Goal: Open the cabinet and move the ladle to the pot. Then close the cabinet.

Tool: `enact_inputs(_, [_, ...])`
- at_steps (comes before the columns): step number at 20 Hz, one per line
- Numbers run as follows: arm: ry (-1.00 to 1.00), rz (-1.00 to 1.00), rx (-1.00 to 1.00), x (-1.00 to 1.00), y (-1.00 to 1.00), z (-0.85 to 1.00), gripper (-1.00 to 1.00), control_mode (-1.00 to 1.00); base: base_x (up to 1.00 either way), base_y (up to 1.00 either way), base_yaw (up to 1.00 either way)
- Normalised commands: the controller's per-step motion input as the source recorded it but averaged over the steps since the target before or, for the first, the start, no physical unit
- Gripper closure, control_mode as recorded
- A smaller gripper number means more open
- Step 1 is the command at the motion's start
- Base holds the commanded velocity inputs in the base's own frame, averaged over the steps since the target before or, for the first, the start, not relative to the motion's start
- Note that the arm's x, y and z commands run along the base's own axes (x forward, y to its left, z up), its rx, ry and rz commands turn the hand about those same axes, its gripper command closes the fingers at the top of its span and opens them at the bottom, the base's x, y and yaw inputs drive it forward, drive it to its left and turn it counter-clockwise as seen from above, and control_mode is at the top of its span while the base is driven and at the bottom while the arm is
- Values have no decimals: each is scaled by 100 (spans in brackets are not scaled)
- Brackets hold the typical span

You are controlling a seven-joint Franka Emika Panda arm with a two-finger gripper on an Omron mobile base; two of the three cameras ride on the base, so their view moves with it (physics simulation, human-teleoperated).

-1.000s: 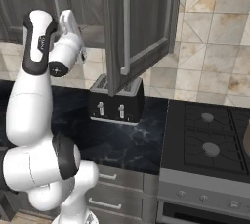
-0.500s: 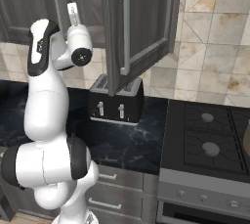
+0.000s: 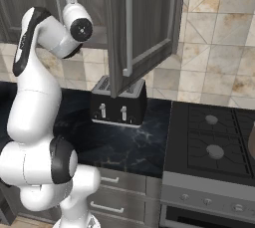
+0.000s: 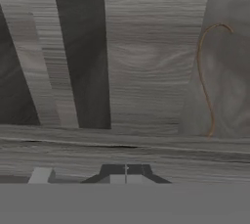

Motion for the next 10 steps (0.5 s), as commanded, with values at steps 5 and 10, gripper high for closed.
enact_inputs(5, [0,3,9,6,0,0,100,-100,0,0,0])
enact_inputs(10, [-1,0,3,12,0,-1,100,-100,0,0,0])
